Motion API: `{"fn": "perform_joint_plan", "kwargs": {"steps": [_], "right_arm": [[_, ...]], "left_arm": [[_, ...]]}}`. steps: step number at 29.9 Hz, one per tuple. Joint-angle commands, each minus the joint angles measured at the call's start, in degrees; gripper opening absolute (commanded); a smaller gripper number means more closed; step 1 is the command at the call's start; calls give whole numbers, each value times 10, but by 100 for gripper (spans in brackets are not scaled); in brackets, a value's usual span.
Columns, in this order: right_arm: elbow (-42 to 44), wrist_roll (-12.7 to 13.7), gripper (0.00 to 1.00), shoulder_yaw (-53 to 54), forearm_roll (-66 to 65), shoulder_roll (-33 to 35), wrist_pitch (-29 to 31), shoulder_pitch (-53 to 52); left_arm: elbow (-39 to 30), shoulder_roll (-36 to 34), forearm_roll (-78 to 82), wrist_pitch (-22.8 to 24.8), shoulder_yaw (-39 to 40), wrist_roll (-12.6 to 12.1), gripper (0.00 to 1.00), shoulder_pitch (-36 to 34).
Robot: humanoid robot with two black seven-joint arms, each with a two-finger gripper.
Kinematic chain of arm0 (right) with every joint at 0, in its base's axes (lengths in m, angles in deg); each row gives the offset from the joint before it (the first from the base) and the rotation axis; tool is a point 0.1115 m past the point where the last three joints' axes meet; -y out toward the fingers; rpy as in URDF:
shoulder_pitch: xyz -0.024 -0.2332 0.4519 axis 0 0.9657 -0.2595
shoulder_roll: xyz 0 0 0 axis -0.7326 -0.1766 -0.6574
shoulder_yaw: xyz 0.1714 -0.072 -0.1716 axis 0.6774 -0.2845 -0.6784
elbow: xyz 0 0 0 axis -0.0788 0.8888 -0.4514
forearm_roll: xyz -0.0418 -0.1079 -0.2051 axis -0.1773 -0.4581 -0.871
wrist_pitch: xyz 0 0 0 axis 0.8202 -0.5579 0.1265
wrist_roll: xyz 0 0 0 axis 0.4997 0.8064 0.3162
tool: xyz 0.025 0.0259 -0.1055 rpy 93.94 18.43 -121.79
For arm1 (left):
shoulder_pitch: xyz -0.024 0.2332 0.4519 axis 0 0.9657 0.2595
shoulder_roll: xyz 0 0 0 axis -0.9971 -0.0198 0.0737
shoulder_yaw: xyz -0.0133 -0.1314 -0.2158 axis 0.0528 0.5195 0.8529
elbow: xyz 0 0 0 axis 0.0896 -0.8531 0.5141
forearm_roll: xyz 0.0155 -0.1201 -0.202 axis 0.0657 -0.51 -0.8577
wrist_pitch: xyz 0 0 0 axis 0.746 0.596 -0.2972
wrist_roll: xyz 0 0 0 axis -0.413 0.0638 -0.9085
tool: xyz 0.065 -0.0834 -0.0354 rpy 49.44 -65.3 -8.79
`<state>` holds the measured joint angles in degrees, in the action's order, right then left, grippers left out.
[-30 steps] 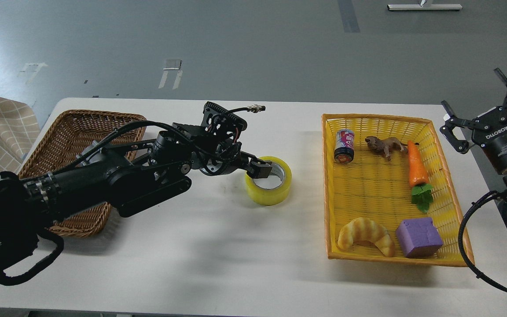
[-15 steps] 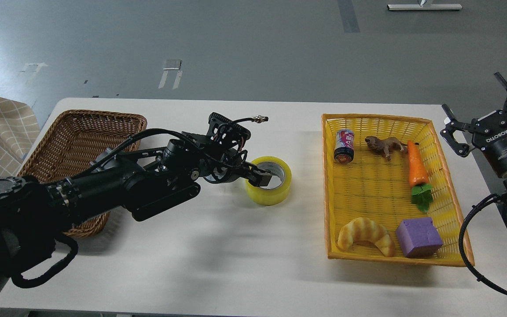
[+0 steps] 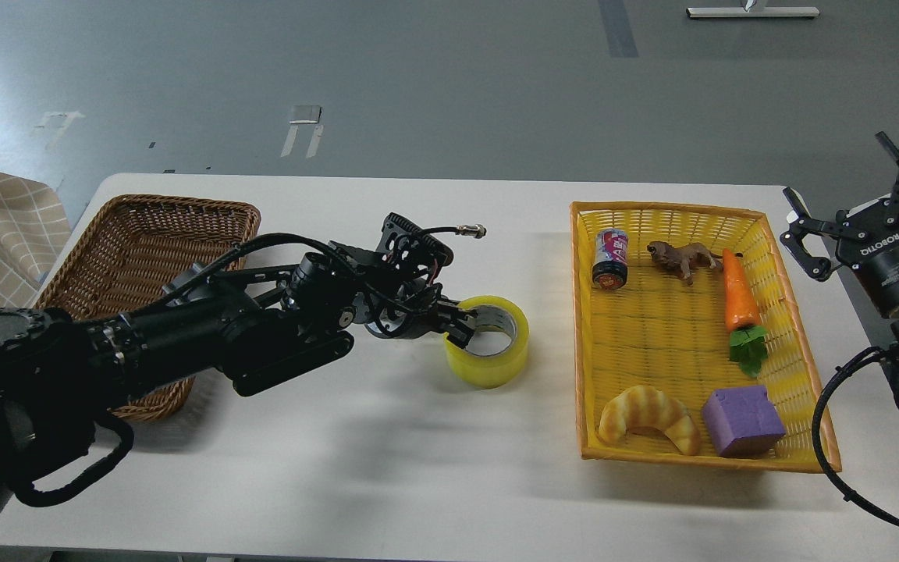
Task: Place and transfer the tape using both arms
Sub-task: 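Lift the tape roll and carry it over the wicker basket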
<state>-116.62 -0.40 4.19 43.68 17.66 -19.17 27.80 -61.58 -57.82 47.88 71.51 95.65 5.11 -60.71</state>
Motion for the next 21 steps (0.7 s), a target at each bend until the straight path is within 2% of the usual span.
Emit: {"fn": "perform_joint_plan", "kwargs": {"steps": [1,5,7,12,17,21], "right_arm": [[0,0,100,0,0,-1,0,1],[0,0,100,1,0,-1,0,0],[0,0,100,1,0,-1,0,0],[0,0,100,0,0,-1,0,0],[0,0,100,0,0,-4,0,1],[0,0,100,0,0,-6,0,1]], "left_arm": [[2,-16,0,-4,1,3,0,-9],[0,-49,-8,-4,5,9,0,-39],[-3,-82,-29,-3,7,27,0,-72],[-6,-161,-78,-4,4,47,0,-130],[1,-250,-72,-4,1,118,0,-146],[5,-312,-68,-5,-4,142,0,-139]]}}
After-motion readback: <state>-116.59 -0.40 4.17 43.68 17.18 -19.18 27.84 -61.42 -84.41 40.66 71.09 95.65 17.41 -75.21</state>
